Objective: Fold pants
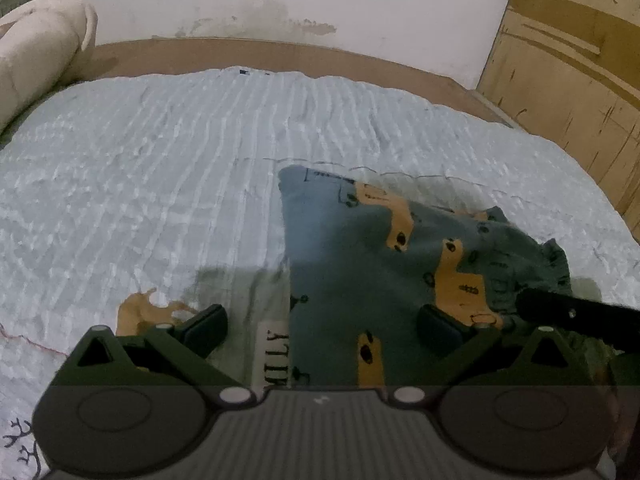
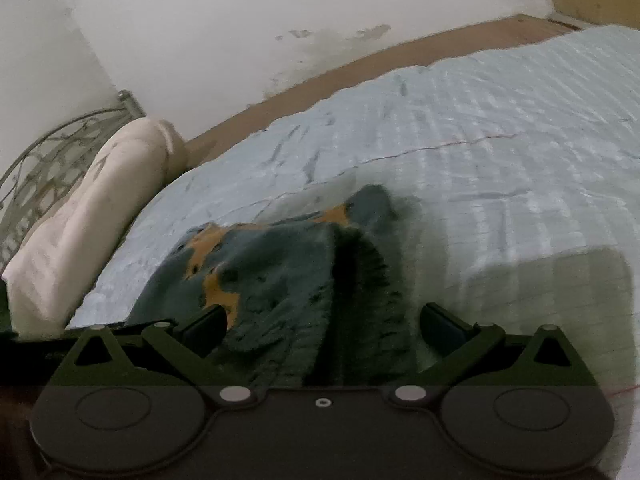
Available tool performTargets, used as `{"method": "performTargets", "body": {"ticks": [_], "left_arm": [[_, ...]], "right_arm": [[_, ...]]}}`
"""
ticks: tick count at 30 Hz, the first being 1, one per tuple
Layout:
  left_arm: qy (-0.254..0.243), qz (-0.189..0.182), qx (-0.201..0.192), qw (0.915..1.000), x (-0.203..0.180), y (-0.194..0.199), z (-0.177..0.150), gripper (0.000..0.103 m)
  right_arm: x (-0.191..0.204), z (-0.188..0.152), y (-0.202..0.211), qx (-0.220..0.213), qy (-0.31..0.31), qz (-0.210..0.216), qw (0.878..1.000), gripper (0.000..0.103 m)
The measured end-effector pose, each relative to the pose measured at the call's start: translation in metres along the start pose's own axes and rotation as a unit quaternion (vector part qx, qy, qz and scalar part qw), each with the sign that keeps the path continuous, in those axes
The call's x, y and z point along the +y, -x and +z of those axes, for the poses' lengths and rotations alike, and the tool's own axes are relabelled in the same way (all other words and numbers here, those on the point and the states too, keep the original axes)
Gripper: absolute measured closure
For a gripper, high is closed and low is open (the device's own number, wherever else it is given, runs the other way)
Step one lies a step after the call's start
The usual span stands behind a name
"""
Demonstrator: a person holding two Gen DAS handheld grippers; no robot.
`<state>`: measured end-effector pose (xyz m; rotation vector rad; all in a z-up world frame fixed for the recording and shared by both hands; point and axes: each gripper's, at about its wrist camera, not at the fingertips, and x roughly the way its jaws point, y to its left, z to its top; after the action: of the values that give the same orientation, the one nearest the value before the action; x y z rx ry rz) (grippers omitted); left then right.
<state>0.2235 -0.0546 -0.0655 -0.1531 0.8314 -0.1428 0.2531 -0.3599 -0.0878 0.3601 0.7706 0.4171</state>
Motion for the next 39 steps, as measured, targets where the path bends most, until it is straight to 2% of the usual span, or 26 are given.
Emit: {"method": "performTargets", "body": {"ticks": [4,6,8,10,11,14,16,18,23,29,34,39], "left_arm": [[0.011,-0.007,0.006,0.9999,0.005,0.001,-0.001,0.000],[0.020,-0.015,0.011,0.9996,0.009,0.004,-0.001,0.001],[0.028,-0.025,0.014,0.9992,0.011,0.007,-0.001,0.005],[0.031,-0.036,0.014,0.9988,0.014,0.011,0.002,0.019],[0.031,-0.042,0.015,0.9985,0.013,0.013,0.003,0.022],[0.038,-0.055,0.022,0.9975,0.014,0.014,0.007,0.049],[0.041,-0.052,0.024,0.9975,0.013,0.015,0.009,0.071],[0.033,-0.050,0.022,0.9979,0.011,0.016,0.014,0.084],[0.014,-0.053,-0.002,0.9985,0.007,0.031,0.029,0.087],[0.007,-0.033,-0.042,0.9986,0.027,0.057,0.048,0.087],[0.010,-0.005,-0.046,0.9989,0.052,0.067,0.048,0.086],[0.022,0.012,-0.032,0.9992,0.074,0.064,0.038,0.086]], "right_arm": [[0.001,-0.004,0.003,-0.008,0.003,0.027,1.000,0.002],[0.000,-0.005,0.005,-0.018,-0.008,0.020,1.000,0.011],[-0.002,-0.007,0.009,-0.028,-0.022,0.006,0.999,0.033],[-0.005,-0.008,0.014,-0.036,-0.038,-0.010,0.999,0.047],[-0.006,-0.009,0.016,-0.038,-0.045,-0.016,0.998,0.050],[-0.004,-0.010,0.022,-0.040,-0.049,-0.019,0.998,0.059],[0.003,-0.011,0.024,-0.039,-0.040,-0.027,0.998,0.065],[0.009,-0.009,0.024,-0.045,-0.036,-0.029,0.998,0.072],[0.031,-0.002,0.032,-0.069,-0.013,-0.039,0.997,0.080],[0.065,0.009,0.034,-0.086,0.010,-0.012,0.996,0.080],[0.089,0.014,0.015,-0.078,0.011,0.008,0.997,0.080],[0.107,0.009,-0.005,-0.052,0.009,0.006,0.999,0.080]]}}
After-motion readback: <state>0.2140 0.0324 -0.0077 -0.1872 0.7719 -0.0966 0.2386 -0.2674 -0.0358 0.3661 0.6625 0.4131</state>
